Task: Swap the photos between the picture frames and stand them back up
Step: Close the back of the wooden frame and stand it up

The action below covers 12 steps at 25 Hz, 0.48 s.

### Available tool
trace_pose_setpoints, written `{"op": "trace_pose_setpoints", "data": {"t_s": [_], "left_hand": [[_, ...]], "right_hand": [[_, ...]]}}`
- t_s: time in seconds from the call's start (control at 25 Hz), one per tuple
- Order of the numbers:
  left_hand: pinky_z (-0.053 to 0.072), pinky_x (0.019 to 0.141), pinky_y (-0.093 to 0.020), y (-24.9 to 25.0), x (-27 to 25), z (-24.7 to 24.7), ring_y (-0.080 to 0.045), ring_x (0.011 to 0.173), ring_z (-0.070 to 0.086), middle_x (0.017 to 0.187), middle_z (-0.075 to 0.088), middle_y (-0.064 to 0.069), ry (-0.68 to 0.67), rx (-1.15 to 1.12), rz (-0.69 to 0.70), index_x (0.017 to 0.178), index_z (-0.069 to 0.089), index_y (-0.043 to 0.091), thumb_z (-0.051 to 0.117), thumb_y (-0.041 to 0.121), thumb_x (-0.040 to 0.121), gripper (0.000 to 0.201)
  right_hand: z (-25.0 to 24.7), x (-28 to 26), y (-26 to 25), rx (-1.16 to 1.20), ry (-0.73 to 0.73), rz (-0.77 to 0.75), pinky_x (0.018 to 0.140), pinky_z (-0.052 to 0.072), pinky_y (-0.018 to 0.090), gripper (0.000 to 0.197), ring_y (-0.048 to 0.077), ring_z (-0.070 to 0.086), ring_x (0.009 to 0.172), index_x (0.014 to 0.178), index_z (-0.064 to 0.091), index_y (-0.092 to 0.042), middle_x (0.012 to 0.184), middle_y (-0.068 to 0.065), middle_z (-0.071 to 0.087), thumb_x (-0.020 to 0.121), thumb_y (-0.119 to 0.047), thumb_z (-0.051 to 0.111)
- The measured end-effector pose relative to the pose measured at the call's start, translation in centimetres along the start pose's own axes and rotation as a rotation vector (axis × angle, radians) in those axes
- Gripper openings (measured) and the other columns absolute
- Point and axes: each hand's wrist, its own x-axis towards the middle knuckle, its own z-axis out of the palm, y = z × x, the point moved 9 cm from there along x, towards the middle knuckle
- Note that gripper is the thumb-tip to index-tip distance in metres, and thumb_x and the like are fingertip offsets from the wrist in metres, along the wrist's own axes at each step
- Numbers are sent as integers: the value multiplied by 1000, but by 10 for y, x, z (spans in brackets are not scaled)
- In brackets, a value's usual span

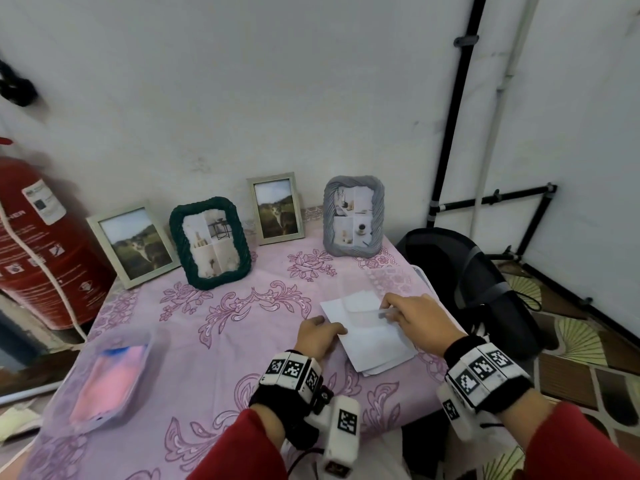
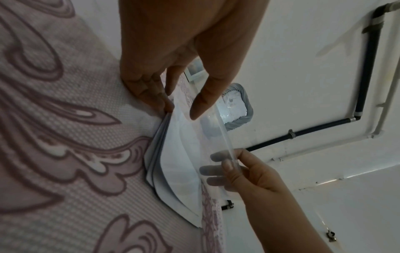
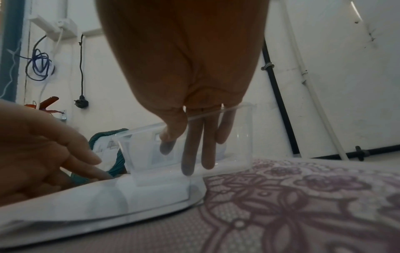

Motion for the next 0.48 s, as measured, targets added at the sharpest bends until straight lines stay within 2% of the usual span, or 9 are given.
{"op": "trace_pose_setpoints", "data": {"t_s": [0.08,0.16,0.2,0.28,0.32,0.36,0.48], "left_hand": [[28,35,-12,1,-3,2,-7,30,38,47,54,-3,-24,-12,-35,87,62,1,56,-10,79,15],[29,33,-9,2,-4,5,-5,28,41,41,56,3,-50,-14,-69,80,65,3,55,-11,79,17],[32,35,-11,3,-5,6,-6,33,45,47,60,0,-52,-8,-71,82,65,4,56,-11,78,18],[45,48,-17,6,-4,10,-16,56,57,77,66,-13,-44,-52,-45,99,62,1,55,-14,77,27],[50,56,-23,5,-4,12,-22,67,60,91,64,-18,-34,-98,-38,109,55,0,54,-16,77,35],[52,59,-28,4,-4,13,-24,71,59,99,61,-20,-18,-132,-28,114,49,1,53,-17,79,40],[54,48,-29,-2,-8,15,-23,72,58,106,55,-17,9,-150,-12,115,40,11,54,-13,82,43]], "right_hand": [[-1,1,1,27,15,1,92,39,34,15,18,63,98,99,56,-17,102,-7,71,94,-9,44],[-1,1,4,54,17,5,91,40,33,17,16,63,95,97,57,-17,98,-7,72,92,-7,45],[-1,1,5,71,17,10,89,42,32,19,13,63,92,96,57,-18,97,-7,72,91,-5,45],[-2,1,9,108,21,19,80,44,29,23,7,60,83,93,57,-21,94,-8,72,88,-2,45],[-2,1,11,127,22,25,75,44,26,24,6,59,81,92,57,-22,93,-8,72,87,-1,45],[-1,2,14,141,21,30,71,43,24,24,7,59,79,91,57,-23,92,-8,72,88,-2,45],[-1,3,16,142,29,25,67,41,19,22,3,56,72,90,57,-25,88,-10,71,89,-6,47]]}}
